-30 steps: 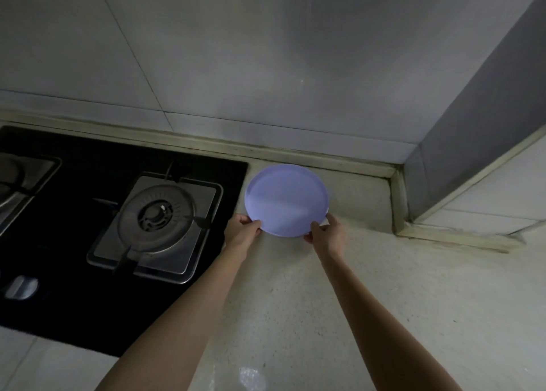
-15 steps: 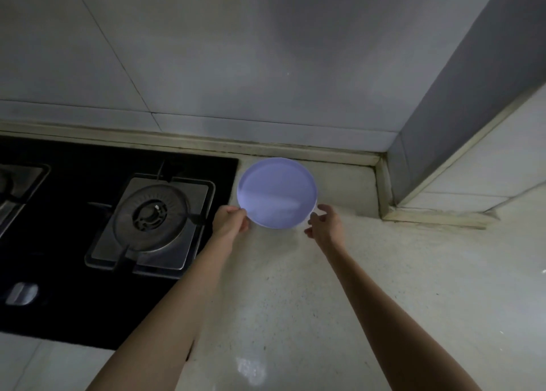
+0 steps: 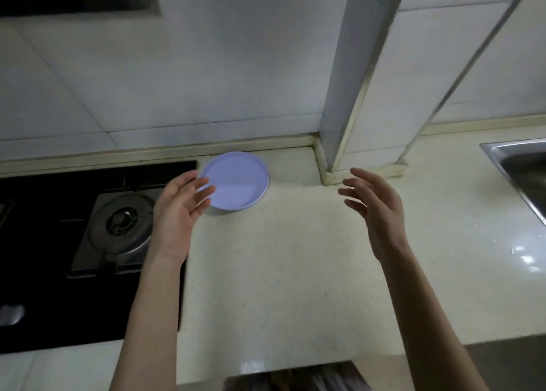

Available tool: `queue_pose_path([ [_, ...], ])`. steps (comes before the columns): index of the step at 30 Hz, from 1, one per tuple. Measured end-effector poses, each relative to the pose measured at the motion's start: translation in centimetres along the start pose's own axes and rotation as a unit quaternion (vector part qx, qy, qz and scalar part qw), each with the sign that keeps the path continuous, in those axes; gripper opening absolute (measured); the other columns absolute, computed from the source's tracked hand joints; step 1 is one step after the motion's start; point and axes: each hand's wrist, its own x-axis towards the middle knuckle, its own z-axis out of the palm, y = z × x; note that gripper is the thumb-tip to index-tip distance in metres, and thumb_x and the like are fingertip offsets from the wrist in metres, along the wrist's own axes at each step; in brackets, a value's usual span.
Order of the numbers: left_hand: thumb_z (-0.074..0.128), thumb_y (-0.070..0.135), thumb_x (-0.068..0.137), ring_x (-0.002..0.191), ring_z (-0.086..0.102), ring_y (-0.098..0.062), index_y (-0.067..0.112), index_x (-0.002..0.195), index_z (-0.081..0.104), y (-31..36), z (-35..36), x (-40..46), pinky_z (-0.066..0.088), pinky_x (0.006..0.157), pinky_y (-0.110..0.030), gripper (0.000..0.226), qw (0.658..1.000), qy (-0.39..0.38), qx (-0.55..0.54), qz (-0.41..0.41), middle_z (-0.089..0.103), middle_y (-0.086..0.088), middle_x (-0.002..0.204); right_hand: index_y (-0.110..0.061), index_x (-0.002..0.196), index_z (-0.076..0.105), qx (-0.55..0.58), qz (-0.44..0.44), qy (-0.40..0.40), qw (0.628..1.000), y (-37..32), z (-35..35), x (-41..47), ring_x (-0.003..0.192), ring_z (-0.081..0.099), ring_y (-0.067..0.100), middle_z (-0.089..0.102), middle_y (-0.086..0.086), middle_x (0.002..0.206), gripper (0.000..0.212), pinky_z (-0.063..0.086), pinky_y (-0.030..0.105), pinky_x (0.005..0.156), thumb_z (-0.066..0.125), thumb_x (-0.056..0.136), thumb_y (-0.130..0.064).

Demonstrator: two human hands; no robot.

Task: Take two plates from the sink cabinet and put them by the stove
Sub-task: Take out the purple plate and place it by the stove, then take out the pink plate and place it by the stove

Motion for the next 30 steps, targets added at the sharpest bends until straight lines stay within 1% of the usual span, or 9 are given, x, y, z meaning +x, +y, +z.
queue_pose_path([
  [4, 0.041, 0.005, 0.094, 0.083, 0.072, -0.012, 0.018, 0.099, 0.06, -0.5, 2.0, -3.3, 0.056, 0.076, -0.019, 0.024, 1.0, -0.028, -0.006, -0.001, 0.071, 0.001, 0.089, -0.021, 0.104, 0.065, 0.046, 0.007, 0.038, 0.998, -0.9, -4.0, -3.9, 0.087, 0.068, 0.018, 0.07, -0.001, 0.09, 0.022, 0.055, 0.022, 0.072, 0.05, 0.091, -0.01],
  [6, 0.041, 0.005, 0.094, 0.082, 0.072, -0.012, 0.019, 0.097, 0.06, -0.9, 3.3, -4.7, 0.056, 0.076, -0.019, 0.024, 0.999, -0.038, -0.003, -0.007, 0.073, 0.005, 0.085, -0.019, 0.104, 0.064, 0.06, 0.012, 0.049, 0.997, -1.1, -5.7, -5.5, 0.087, 0.068, 0.019, 0.069, 0.002, 0.093, 0.022, 0.056, 0.024, 0.074, 0.048, 0.092, -0.009],
  [9, 0.042, 0.006, 0.094, 0.082, 0.072, -0.012, 0.021, 0.094, 0.06, -1.7, 5.5, -6.8, 0.055, 0.077, -0.02, 0.023, 0.999, -0.053, 0.005, -0.008, 0.075, 0.008, 0.082, -0.02, 0.103, 0.064, 0.062, 0.006, 0.062, 0.996, -1.3, -8.2, -7.5, 0.086, 0.069, 0.017, 0.067, 0.006, 0.096, 0.023, 0.056, 0.023, 0.073, 0.047, 0.092, -0.009],
  [12, 0.042, 0.006, 0.093, 0.083, 0.072, -0.012, 0.021, 0.094, 0.06, -2.7, 7.7, -9.2, 0.055, 0.075, -0.019, 0.023, 0.997, -0.069, 0.017, -0.004, 0.075, 0.009, 0.082, -0.02, 0.103, 0.063, 0.059, -0.002, 0.072, 0.996, -1.8, -10.8, -9.1, 0.087, 0.069, 0.017, 0.067, 0.006, 0.098, 0.023, 0.056, 0.022, 0.073, 0.047, 0.092, -0.01],
  [15, 0.043, 0.005, 0.093, 0.084, 0.072, -0.013, 0.021, 0.093, 0.061, -4.0, 10.8, -12.0, 0.055, 0.074, -0.019, 0.024, 0.995, -0.092, 0.023, -0.017, 0.075, 0.008, 0.082, -0.02, 0.105, 0.062, 0.054, -0.006, 0.084, 0.995, -2.4, -13.9, -10.9, 0.088, 0.068, 0.017, 0.067, 0.005, 0.098, 0.022, 0.055, 0.023, 0.075, 0.046, 0.093, -0.01],
  [20, 0.043, 0.004, 0.093, 0.084, 0.071, -0.012, 0.02, 0.093, 0.061, -7.2, 18.2, -16.9, 0.054, 0.075, -0.021, 0.024, 0.986, -0.153, 0.037, -0.049, 0.073, 0.007, 0.083, -0.02, 0.104, 0.063, 0.049, -0.013, 0.123, 0.991, -3.6, -21.0, -14.5, 0.086, 0.068, 0.015, 0.067, 0.003, 0.095, 0.023, 0.054, 0.022, 0.074, 0.045, 0.093, -0.009],
  [24, 0.043, 0.004, 0.093, 0.083, 0.071, -0.012, 0.02, 0.093, 0.06, -9.8, 24.3, -20.5, 0.052, 0.076, -0.021, 0.023, 0.979, -0.192, 0.049, -0.054, 0.069, 0.002, 0.09, -0.018, 0.104, 0.062, 0.039, -0.028, 0.154, 0.987, -4.6, -27.3, -17.1, 0.083, 0.068, 0.012, 0.067, 0.001, 0.091, 0.023, 0.053, 0.02, 0.072, 0.045, 0.093, -0.008],
  [30, 0.043, 0.004, 0.092, 0.084, 0.071, -0.012, 0.019, 0.095, 0.061, -13.9, 33.1, -26.5, 0.053, 0.073, -0.018, 0.024, 0.954, -0.279, 0.071, -0.081, 0.069, 0.0, 0.092, -0.021, 0.1, 0.065, 0.04, -0.053, 0.265, 0.962, -6.3, -37.4, -22.2, 0.081, 0.068, 0.011, 0.068, -0.003, 0.088, 0.023, 0.053, 0.02, 0.072, 0.047, 0.092, -0.009],
])
